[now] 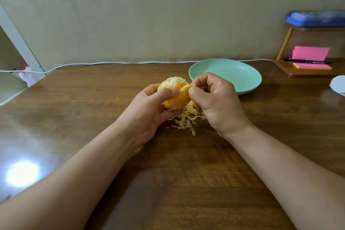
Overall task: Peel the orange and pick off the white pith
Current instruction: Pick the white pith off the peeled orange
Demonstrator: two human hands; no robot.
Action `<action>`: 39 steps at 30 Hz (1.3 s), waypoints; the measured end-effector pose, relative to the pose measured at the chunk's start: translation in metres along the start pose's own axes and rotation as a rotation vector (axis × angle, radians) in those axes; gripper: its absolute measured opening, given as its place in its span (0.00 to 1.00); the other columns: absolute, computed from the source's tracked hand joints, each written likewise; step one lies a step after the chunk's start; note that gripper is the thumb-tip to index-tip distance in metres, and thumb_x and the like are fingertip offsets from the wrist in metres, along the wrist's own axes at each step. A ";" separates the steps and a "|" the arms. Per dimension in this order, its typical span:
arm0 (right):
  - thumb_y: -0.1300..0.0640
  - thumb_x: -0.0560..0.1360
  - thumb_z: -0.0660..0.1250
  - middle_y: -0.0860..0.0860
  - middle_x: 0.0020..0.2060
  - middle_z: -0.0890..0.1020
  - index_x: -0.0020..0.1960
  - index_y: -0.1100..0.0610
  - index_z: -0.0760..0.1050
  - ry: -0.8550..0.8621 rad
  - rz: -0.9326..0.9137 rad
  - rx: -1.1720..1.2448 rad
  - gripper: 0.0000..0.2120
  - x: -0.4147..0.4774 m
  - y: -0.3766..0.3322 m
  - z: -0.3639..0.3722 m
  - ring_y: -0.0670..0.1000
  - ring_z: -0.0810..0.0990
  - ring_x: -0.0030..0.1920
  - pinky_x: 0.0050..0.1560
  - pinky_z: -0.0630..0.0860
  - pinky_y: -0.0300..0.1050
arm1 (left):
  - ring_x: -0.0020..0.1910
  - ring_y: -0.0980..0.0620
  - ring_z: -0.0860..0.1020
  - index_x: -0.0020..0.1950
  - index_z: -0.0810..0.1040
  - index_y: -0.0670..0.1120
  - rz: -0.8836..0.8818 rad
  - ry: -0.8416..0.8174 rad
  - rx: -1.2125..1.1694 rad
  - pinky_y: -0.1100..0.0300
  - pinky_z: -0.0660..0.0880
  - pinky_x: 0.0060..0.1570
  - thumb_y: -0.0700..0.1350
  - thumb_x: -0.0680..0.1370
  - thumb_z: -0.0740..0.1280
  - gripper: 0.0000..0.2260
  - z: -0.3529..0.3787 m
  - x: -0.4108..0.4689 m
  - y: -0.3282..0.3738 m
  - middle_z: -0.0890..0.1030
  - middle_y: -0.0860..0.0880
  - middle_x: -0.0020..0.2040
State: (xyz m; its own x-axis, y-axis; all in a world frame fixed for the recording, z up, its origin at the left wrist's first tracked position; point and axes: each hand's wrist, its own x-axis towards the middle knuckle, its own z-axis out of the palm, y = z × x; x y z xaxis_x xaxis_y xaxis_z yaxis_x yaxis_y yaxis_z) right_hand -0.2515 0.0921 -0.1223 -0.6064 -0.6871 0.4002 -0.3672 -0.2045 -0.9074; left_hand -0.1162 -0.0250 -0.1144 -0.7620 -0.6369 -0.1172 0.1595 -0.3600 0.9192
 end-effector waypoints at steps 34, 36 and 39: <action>0.59 0.78 0.74 0.47 0.40 0.84 0.46 0.51 0.82 -0.052 -0.084 -0.276 0.04 0.005 0.001 -0.024 0.47 0.81 0.42 0.40 0.80 0.38 | 0.59 0.42 0.86 0.72 0.75 0.44 0.113 0.013 0.151 0.48 0.85 0.55 0.41 0.76 0.77 0.25 -0.019 0.007 0.003 0.82 0.40 0.66; 0.55 0.81 0.72 0.43 0.40 0.84 0.49 0.48 0.83 -0.059 -0.101 -0.353 0.03 0.005 0.002 -0.026 0.42 0.82 0.44 0.41 0.78 0.34 | 0.61 0.40 0.86 0.73 0.75 0.42 0.106 -0.053 0.032 0.49 0.84 0.55 0.41 0.76 0.77 0.27 -0.024 0.009 0.005 0.83 0.39 0.66; 0.51 0.83 0.70 0.40 0.44 0.85 0.54 0.47 0.85 -0.109 -0.144 -0.506 0.05 0.003 0.002 -0.024 0.40 0.83 0.46 0.44 0.80 0.35 | 0.64 0.39 0.84 0.74 0.75 0.41 0.102 -0.161 -0.030 0.48 0.84 0.58 0.41 0.75 0.72 0.27 -0.026 0.010 0.005 0.83 0.39 0.66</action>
State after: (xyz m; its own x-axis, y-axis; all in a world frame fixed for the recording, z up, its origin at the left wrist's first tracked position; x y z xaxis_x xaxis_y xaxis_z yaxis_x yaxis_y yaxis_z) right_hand -0.2715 0.1061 -0.1201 -0.4579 -0.7506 0.4763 -0.7516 0.0407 -0.6583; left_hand -0.1063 -0.0514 -0.1205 -0.8310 -0.5548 0.0394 0.2577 -0.3212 0.9113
